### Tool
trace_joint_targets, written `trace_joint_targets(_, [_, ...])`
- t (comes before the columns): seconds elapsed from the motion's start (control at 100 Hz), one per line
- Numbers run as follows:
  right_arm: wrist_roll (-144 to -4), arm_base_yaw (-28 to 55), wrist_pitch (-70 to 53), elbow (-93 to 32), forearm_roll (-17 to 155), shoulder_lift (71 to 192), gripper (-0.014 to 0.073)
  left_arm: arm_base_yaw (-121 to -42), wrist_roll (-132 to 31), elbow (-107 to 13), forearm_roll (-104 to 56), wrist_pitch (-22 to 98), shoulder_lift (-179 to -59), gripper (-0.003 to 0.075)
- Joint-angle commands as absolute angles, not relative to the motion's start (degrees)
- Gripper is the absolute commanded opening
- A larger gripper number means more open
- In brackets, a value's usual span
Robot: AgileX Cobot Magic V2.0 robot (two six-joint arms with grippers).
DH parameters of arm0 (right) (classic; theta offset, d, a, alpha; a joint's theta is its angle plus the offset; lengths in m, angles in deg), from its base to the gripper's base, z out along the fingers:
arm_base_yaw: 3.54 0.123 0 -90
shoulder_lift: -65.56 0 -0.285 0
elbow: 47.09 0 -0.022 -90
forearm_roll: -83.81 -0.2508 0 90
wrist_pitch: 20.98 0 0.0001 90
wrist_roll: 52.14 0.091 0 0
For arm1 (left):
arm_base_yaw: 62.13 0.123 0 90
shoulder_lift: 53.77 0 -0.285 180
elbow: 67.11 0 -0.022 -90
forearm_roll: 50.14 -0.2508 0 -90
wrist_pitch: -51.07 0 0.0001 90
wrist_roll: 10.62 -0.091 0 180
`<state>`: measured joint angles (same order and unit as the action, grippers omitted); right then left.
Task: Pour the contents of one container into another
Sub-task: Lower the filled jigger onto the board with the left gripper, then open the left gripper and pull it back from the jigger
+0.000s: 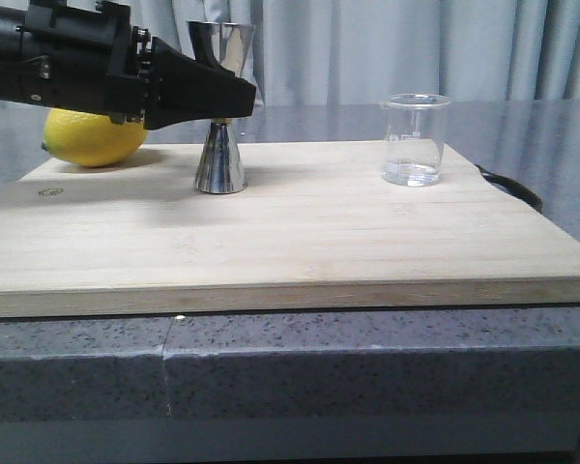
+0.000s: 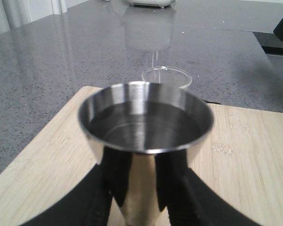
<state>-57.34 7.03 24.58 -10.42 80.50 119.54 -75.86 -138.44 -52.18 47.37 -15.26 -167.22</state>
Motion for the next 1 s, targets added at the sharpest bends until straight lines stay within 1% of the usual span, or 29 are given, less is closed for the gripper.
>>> trace_joint_targets(0.0, [-57.51,6.71,21.40,-12.53,80.91,119.00,0.0566,-75.73,-137.80,-53.23,50.29,-19.81,-164.78,0.0213])
trace_joint_targets(0.16, [-57.51,6.71,21.40,-12.53,80.91,119.00,0.0566,-75.73,-137.80,-53.23,50.29,-19.81,-164.78,0.0214])
trace_joint_targets(0.23, [-57.51,6.71,21.40,-12.53,80.91,119.00,0.0566,-75.73,-137.80,-53.23,50.29,-19.81,-164.78,0.0231])
trace_joint_targets(0.48, [-57.51,6.71,21.40,-12.53,80.91,119.00,0.0566,-75.73,-137.71,-53.23,50.29,-19.81,-164.78,0.0335])
trace_joint_targets(0.53, [-57.51,6.71,21.40,-12.53,80.91,119.00,0.0566,-75.73,-137.71,-53.23,50.29,-19.52,-164.78,0.0369])
trace_joint_targets(0.66, [-57.51,6.71,21.40,-12.53,80.91,119.00,0.0566,-75.73,-135.63,-53.23,50.12,-15.53,-164.66,0.0458])
trace_joint_targets(0.73, [-57.51,6.71,21.40,-12.53,80.91,119.00,0.0566,-75.73,-132.78,-53.58,47.69,-12.06,-163.92,0.0488])
trace_joint_targets(0.99, [-57.51,6.71,21.40,-12.53,80.91,119.00,0.0566,-75.73,-120.24,-53.82,34.59,-4.75,-156.04,0.0489])
